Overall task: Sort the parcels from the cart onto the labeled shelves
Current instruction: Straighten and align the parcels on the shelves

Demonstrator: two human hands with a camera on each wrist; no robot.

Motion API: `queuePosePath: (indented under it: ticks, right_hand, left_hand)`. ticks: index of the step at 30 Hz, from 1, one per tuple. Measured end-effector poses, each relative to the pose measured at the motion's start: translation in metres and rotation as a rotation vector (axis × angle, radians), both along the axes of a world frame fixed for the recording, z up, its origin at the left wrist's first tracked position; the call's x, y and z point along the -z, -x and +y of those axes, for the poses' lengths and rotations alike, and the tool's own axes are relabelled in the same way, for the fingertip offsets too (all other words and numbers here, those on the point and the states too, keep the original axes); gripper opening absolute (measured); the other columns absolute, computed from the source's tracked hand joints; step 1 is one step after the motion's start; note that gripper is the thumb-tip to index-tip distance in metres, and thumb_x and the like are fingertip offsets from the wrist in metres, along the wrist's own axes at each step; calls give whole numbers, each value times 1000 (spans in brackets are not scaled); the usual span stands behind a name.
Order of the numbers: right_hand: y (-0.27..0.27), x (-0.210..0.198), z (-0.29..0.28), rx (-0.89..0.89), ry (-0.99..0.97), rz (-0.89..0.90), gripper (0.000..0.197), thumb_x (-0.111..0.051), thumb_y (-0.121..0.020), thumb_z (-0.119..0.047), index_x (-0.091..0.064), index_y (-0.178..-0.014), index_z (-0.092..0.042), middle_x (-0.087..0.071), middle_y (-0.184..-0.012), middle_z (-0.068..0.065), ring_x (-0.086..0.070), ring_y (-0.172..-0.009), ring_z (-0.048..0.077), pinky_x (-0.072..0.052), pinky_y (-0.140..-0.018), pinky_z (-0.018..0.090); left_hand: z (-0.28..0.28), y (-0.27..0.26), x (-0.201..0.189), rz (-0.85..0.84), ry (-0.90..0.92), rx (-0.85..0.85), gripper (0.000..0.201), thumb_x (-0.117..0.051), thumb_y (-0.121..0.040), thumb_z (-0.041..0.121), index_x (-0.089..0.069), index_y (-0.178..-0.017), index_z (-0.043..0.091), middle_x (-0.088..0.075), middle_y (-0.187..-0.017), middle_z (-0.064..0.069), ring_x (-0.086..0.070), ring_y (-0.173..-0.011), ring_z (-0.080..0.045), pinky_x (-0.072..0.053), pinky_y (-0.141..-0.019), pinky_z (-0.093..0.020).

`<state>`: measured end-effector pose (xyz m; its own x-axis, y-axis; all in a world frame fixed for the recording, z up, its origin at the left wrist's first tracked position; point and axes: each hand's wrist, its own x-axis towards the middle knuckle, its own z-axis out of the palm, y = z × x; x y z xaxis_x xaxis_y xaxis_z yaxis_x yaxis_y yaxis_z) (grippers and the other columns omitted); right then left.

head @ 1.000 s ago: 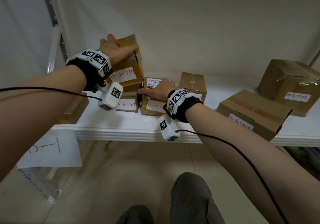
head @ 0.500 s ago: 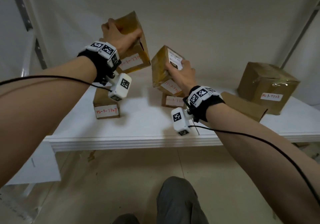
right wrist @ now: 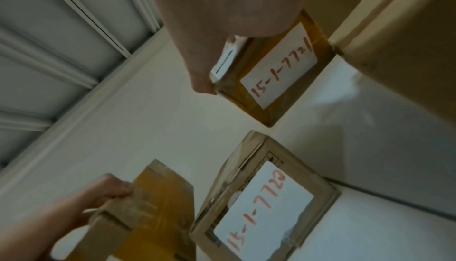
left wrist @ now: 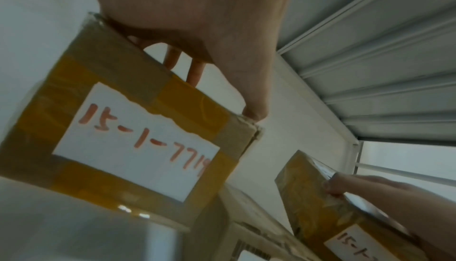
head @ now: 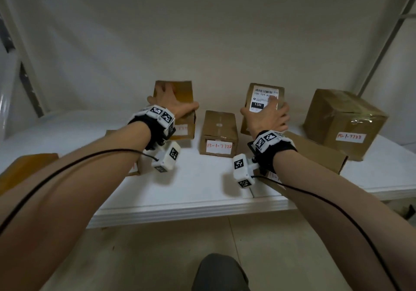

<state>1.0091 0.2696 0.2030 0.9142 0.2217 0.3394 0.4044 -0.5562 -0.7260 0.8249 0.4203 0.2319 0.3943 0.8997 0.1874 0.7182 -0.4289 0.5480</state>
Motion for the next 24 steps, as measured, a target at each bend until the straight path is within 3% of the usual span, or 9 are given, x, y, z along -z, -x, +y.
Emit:
queuePosePath:
  ticks: [6, 10, 15, 18, 21, 24]
  right_hand:
    - [-6, 8, 17, -132, 246, 126, 72, -74, -76, -53, -50, -135, -20, -38, -144, 18, -34, -133, 40, -28, -111, 50]
    - [-3, 18, 22, -223, 333, 242, 80, -72, -75, -59, -46, -140, -20, -37, -144, 19, -29, -137, 41, -31, -112, 52]
    - [9, 22, 23, -310, 389, 228, 82, -66, -74, -67, -43, -141, -25, -38, -145, 16, -33, -135, 40, -32, -112, 53]
    - [18, 19, 15, -368, 364, 235, 87, -49, -76, -76, -40, -146, -26, -36, -152, 15, -29, -142, 40, -25, -116, 58]
    - [15, 13, -4, -302, 288, 173, 69, -47, -92, -60, -40, -147, -19, -33, -155, 18, -26, -145, 38, -20, -119, 54]
    - [4, 0, -37, -187, 356, 107, 69, -49, -94, -61, -43, -141, -11, -33, -152, 20, -29, -141, 40, -25, -116, 53]
  left_hand:
    - [1, -12, 17, 177, 89, 12, 109, -69, -67, 71, -22, -153, 22, -21, -157, -8, -31, -138, -46, -37, -109, -56]
    - [-1, -6, 21, 322, 127, 46, 109, -69, -70, 70, -22, -154, 18, -24, -156, -11, -35, -140, -39, -39, -106, -48]
    - [-2, 9, 15, 411, 124, 17, 113, -68, -69, 72, -19, -155, 18, -24, -158, -14, -34, -140, -40, -42, -104, -48]
    - [-4, 20, 11, 431, 143, 35, 110, -62, -74, 77, -22, -155, 14, -35, -156, -16, -41, -137, -38, -42, -100, -42]
    - [-4, 37, 7, 379, 139, 1, 115, -50, -73, 88, -18, -157, 17, -24, -162, -15, -30, -144, -40, -34, -113, -51]
    - [-11, 60, 0, 312, 109, -75, 102, -47, -84, 79, -16, -158, 15, -16, -164, -15, -22, -147, -42, -27, -115, -53]
